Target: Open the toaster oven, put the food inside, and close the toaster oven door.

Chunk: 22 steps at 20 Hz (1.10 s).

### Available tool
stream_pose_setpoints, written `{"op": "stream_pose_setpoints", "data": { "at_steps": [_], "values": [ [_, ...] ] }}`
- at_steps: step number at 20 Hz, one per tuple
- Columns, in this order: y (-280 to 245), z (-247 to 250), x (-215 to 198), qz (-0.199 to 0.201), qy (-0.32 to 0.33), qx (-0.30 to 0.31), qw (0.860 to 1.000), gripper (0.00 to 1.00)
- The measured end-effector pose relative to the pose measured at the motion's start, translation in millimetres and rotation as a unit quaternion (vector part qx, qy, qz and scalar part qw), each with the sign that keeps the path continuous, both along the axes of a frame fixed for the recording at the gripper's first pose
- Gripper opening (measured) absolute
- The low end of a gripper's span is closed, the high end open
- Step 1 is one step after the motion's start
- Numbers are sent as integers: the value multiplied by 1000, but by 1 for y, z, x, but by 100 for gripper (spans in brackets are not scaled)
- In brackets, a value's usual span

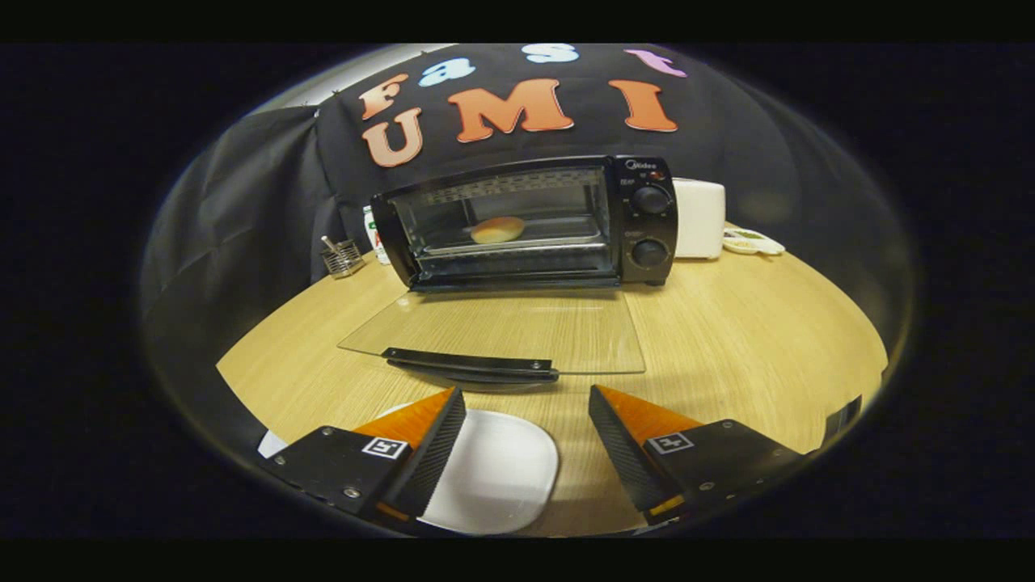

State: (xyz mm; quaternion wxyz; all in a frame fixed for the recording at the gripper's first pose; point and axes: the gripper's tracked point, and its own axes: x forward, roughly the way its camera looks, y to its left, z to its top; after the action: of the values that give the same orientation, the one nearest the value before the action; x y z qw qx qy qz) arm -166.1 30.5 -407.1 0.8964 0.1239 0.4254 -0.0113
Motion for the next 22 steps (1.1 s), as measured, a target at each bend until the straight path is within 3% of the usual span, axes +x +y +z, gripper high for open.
{"op": "stream_pose_setpoints", "data": {
  "at_steps": [3,10,13,17,22],
  "values": [
    [10,-9,5,-3,19,26,999,92],
    [14,-1,21,4,19,8,1000,92],
    [13,16,29,17,-4,-11,1000,92],
    [42,22,32,44,-10,22,999,92],
    [39,23,52,51,-29,-21,998,92]
  ]
}}
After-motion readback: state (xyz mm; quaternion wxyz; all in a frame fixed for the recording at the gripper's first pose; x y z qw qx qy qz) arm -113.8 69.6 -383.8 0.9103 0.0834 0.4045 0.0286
